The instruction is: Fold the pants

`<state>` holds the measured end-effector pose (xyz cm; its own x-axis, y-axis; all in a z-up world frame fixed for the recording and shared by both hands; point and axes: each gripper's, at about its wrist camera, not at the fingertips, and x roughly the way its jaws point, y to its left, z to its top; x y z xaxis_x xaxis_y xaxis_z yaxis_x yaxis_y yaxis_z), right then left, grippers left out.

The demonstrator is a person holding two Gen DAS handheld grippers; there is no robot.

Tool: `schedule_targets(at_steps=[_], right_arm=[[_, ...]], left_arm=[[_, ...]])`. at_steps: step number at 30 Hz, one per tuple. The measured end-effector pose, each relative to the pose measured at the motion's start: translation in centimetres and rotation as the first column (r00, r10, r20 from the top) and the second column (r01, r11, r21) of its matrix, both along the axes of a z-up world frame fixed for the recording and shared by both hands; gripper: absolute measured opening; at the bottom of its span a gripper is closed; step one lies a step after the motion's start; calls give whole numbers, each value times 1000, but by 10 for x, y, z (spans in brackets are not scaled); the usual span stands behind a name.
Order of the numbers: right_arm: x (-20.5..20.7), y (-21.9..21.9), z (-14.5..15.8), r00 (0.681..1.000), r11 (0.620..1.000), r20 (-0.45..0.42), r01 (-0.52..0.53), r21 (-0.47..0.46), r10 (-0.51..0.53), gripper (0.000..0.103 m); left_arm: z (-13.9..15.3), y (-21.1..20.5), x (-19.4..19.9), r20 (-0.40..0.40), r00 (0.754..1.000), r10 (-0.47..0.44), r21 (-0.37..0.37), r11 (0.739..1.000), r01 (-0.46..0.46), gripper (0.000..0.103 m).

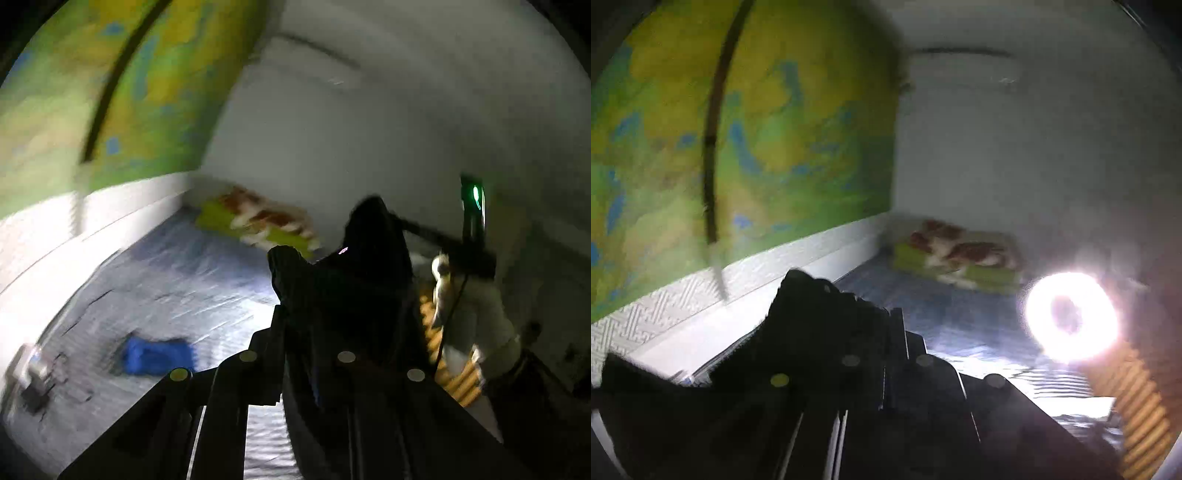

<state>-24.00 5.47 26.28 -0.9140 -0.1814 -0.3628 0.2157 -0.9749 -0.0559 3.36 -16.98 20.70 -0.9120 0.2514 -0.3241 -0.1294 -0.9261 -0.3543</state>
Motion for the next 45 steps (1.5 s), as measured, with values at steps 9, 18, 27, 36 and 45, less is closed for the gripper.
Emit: schedule_targets(at_steps=[9,18,27,36,45], right_arm=[[-142,-239,-217,882,942,370,-331,49,291,2],[-152,-275,-329,728,870,579,-490,64,368,21],[-97,-123,-235,780,901,458,-412,-135,426,38],[64,114,-333,800,988,599,-118,100,35,44],[101,176,-427,678,974,721,-33,223,-142,45]], left_arm=[[-217,-142,-48,389,874,291,-21,951,-307,12],[-311,-168,-57,559,758,336,-86,933,-350,25],[-256,-115,-119,487,843,231,-98,973,-210,54],[-308,-18,-200,627,779,-12,32,999,-10,65],[-373,10,-247,726,686,-36,104,993,-58,18]])
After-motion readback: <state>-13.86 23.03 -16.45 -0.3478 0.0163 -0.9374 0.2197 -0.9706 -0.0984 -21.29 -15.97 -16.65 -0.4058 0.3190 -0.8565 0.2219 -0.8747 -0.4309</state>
